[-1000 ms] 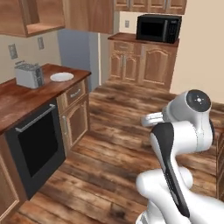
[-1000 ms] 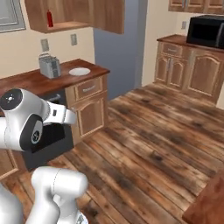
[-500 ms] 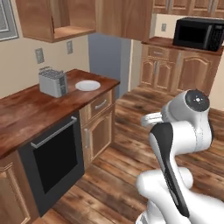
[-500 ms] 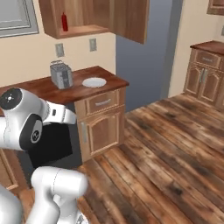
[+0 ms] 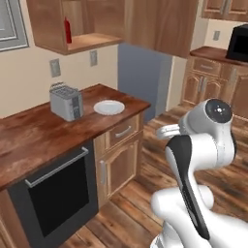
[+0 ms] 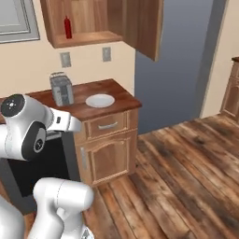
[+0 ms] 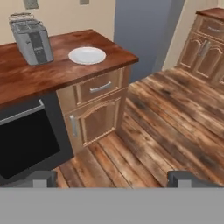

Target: Move the hot dog bun to the plate on the dining table and place the condiment next to that plate. Then navigate to the fridge and take the sausage and place it on the plate as well.

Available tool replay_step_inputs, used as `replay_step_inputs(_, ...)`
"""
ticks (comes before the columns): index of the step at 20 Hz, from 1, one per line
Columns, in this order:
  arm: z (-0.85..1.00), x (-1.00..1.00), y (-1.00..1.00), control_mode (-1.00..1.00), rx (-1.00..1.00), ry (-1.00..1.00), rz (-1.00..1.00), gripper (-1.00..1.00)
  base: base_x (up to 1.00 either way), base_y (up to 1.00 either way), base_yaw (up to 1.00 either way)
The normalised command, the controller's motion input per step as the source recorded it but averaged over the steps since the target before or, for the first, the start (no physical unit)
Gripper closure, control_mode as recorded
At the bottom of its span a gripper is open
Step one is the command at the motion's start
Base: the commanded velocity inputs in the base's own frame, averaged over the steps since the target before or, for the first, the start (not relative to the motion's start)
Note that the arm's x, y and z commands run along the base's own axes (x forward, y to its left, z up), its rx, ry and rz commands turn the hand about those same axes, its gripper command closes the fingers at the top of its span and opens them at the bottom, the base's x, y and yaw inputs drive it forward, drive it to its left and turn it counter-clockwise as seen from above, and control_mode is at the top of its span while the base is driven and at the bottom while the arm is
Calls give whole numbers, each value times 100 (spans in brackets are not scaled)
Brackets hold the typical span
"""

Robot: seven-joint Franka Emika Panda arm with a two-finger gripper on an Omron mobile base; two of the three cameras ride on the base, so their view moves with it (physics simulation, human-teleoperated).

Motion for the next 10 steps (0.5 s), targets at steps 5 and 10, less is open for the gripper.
replay_step_inputs(5,0,0,0,100,0,0,0,-100,67,-12,47)
replay_step_inputs(10,0,0,0,100,0,0,0,-100,80,-10,40)
